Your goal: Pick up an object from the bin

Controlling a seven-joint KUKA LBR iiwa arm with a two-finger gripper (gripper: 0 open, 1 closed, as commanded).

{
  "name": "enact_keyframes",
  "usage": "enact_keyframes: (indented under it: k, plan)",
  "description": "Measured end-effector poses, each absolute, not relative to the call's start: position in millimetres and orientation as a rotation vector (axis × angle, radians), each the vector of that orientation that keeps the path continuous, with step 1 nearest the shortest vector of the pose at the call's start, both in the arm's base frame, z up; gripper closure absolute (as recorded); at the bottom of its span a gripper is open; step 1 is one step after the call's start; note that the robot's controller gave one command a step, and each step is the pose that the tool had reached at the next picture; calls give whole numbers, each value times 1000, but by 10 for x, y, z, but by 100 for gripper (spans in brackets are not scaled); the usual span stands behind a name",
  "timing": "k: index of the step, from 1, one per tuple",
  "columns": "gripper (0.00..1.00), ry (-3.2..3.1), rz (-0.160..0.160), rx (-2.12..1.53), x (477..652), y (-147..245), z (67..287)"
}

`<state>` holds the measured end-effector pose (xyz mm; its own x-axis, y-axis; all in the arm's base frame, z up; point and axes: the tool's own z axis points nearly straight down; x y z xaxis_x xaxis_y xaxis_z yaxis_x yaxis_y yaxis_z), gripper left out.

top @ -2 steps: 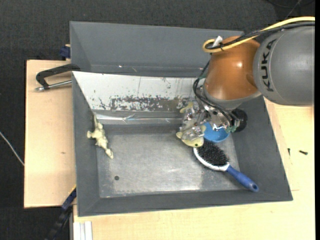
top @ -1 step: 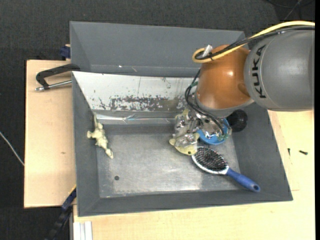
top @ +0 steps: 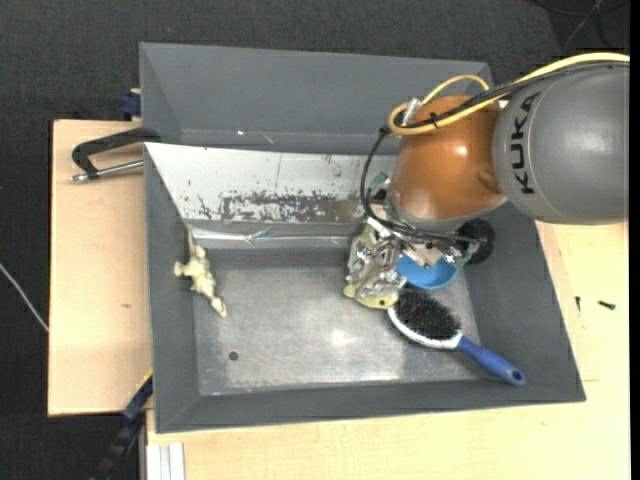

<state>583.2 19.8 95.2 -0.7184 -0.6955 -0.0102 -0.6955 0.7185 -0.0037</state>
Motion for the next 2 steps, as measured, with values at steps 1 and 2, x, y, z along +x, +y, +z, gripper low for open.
enact_keyframes:
  k: [1,2]
  plan:
    - [100,2903,-5,-1165,5654,121,1732]
    - [100,2911,2,-1165,5493,124,1638]
